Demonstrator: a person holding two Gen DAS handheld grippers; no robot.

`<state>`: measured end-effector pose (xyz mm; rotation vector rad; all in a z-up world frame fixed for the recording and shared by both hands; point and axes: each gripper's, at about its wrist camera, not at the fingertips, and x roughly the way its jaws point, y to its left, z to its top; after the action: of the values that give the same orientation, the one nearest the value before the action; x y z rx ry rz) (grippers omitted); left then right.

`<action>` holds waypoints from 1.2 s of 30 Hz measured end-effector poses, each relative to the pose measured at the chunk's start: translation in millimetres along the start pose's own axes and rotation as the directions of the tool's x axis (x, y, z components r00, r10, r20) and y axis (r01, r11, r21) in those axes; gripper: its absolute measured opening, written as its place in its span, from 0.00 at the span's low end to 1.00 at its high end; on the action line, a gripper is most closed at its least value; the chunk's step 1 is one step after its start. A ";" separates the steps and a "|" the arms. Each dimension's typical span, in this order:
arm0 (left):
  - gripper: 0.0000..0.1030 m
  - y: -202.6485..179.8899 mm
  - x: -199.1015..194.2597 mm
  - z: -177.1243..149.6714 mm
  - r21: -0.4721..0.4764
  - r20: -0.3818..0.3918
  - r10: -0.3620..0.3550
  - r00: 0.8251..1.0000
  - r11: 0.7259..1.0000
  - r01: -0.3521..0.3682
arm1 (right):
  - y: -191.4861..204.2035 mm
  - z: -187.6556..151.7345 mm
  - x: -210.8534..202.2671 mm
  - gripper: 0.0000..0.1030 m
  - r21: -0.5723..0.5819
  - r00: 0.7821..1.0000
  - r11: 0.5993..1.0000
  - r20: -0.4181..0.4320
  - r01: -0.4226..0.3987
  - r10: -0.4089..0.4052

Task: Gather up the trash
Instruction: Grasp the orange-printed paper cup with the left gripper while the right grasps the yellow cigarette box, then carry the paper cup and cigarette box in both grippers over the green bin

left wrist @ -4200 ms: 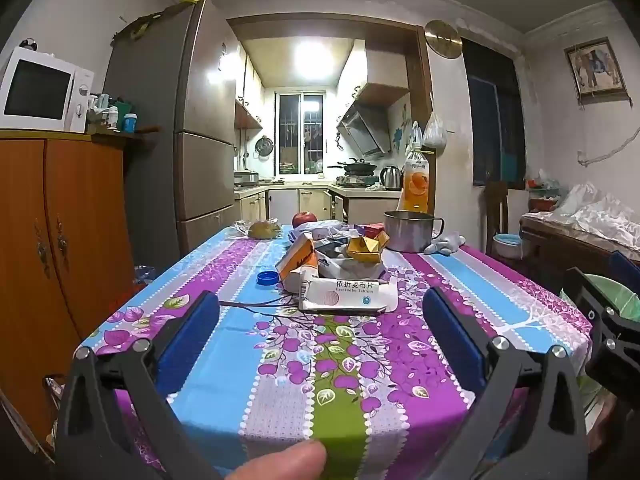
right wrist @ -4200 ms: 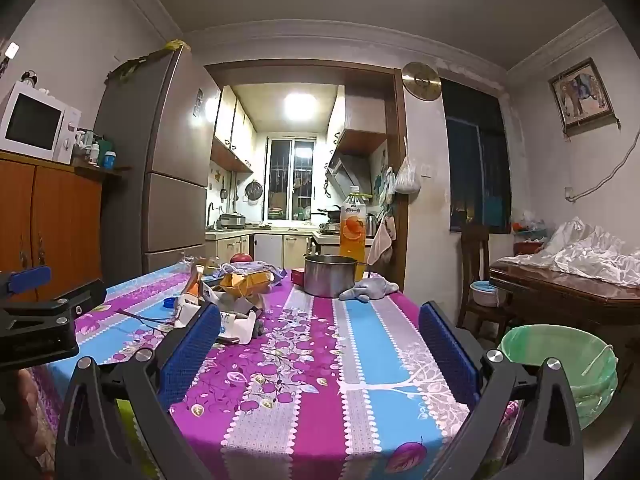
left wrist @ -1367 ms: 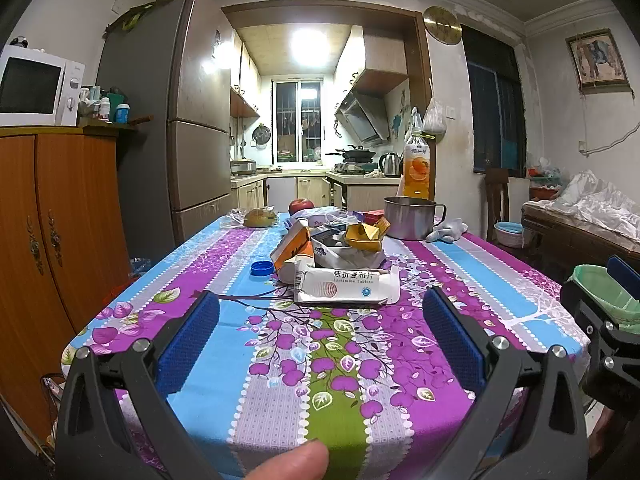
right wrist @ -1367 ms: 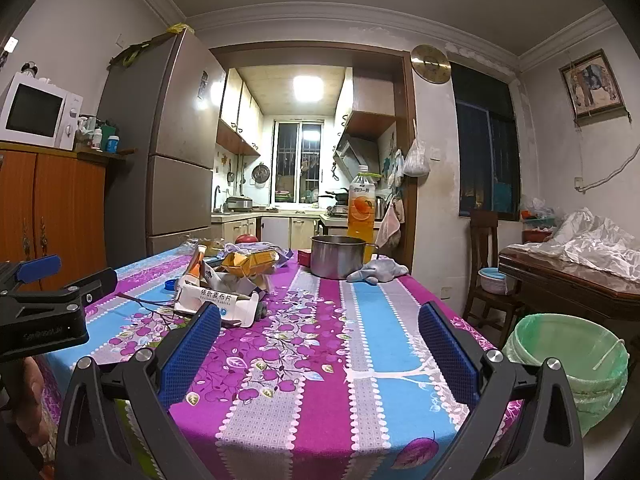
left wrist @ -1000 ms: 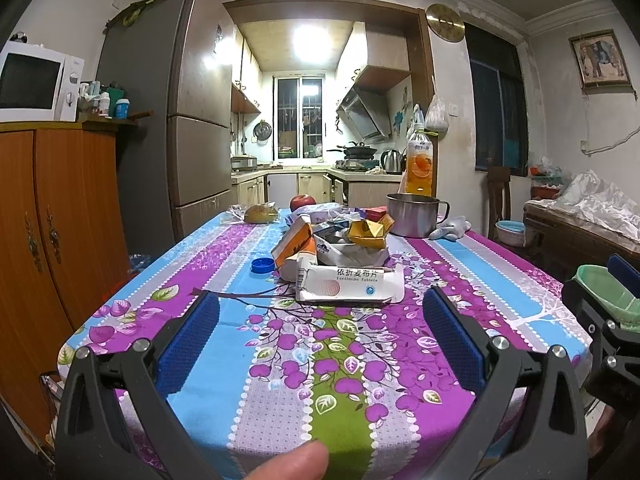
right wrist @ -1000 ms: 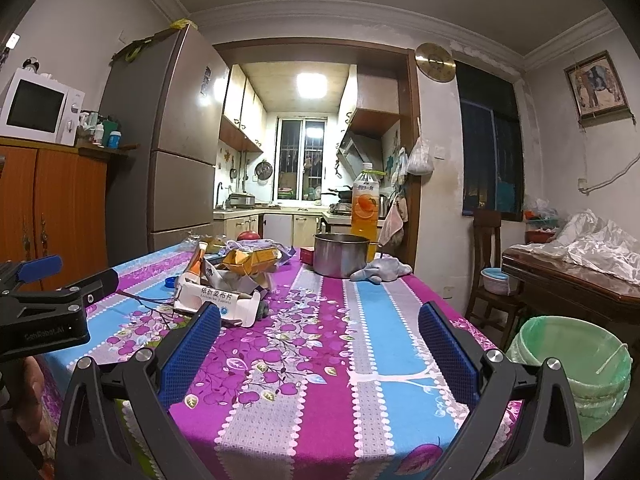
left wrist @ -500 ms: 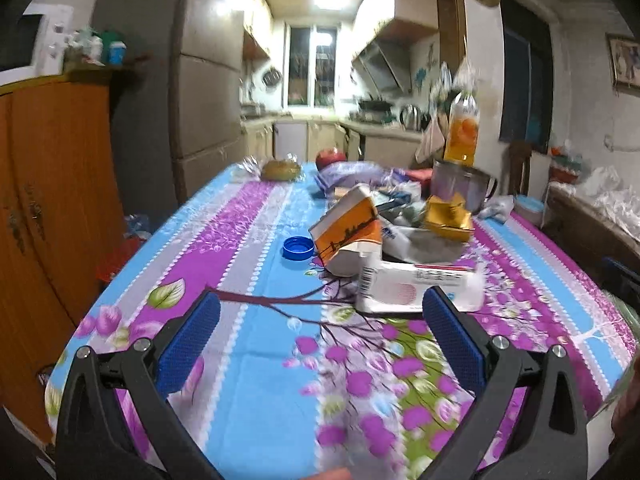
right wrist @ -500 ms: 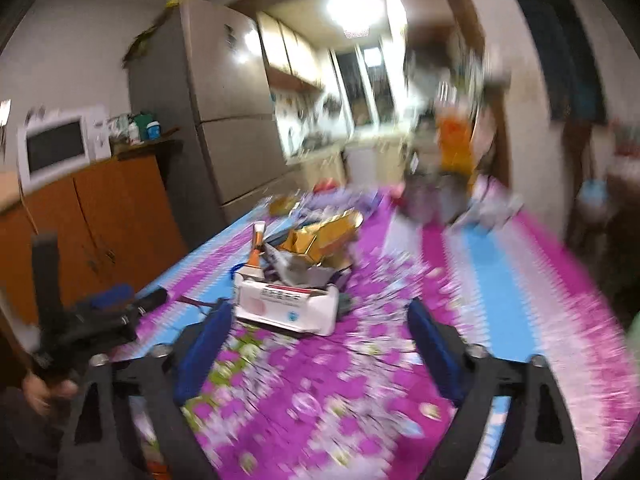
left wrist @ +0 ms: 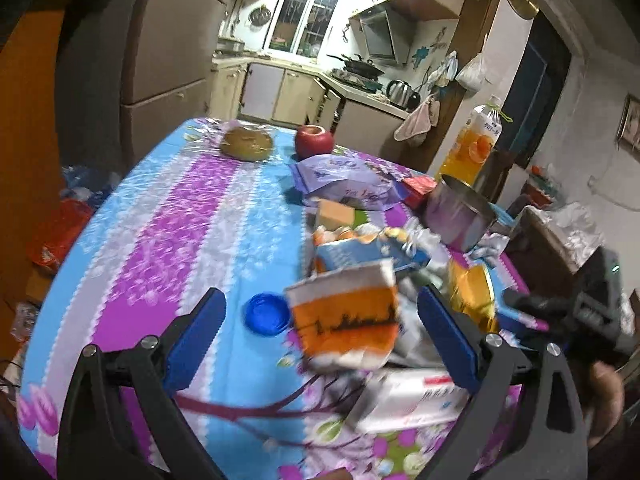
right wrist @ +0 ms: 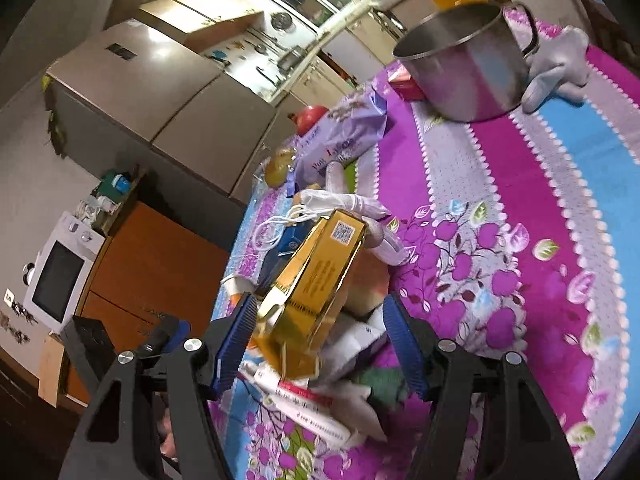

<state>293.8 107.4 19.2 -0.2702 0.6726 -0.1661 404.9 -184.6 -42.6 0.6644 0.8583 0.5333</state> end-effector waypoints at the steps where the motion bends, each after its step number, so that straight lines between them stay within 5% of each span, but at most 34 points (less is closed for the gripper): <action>1: 0.90 -1.6 2.7 2.9 -0.006 -0.008 -0.001 1.000 1.000 0.001 | -0.4 3.8 6.9 0.65 -0.001 1.000 1.000 -0.004 0.006 -0.006; 5: 0.91 -26.7 12.6 -0.1 0.049 -0.027 -0.009 1.000 0.999 0.010 | -1.6 11.1 20.3 0.65 -0.002 1.000 1.000 -0.020 0.013 -0.013; 9: 0.91 -39.2 33.2 -5.4 0.090 -0.033 0.062 0.998 0.994 -0.059 | 2.1 12.8 28.0 0.65 -0.030 0.999 0.999 -0.029 0.025 -0.025; 14: 0.88 -40.2 44.7 -9.0 0.090 -0.038 0.108 0.993 0.990 -0.104 | 3.4 9.3 36.2 0.55 -0.056 0.998 0.998 -0.043 0.040 -0.042; 16: 0.79 -42.0 48.7 -9.6 0.102 -0.045 0.122 0.992 0.988 -0.116 | 4.5 9.2 37.6 0.51 -0.061 0.998 0.998 -0.043 0.034 -0.037; 21: 0.32 -33.0 51.1 -12.8 0.043 -0.082 0.085 0.993 0.996 -0.081 | 14.7 7.9 37.3 0.36 -0.087 0.999 0.996 -0.054 0.003 -0.008; 23: 0.23 -32.4 50.5 -16.4 0.040 -0.082 0.082 0.993 0.996 -0.079 | 18.1 4.6 36.7 0.30 -0.098 0.998 0.995 -0.059 -0.015 0.009; 30: 0.11 -30.8 26.2 -25.8 0.055 -0.010 0.126 0.992 0.991 -0.126 | 38.5 -9.2 12.4 0.21 -0.218 0.999 0.976 0.038 0.028 -0.020; 33: 0.06 -28.6 9.9 -28.2 0.049 0.030 0.138 0.990 0.989 -0.139 | 58.0 -24.8 -4.3 0.21 -0.330 0.988 0.936 0.134 0.120 -0.080; 36: 0.06 -38.2 -15.9 -33.1 0.072 0.097 0.123 0.988 0.989 -0.130 | 84.8 -51.1 -27.0 0.21 -0.448 0.954 0.860 0.270 0.246 -0.133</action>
<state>258.1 68.4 15.2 -0.1585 0.5878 -0.0578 334.5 -129.0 7.3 0.1752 0.5327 0.4533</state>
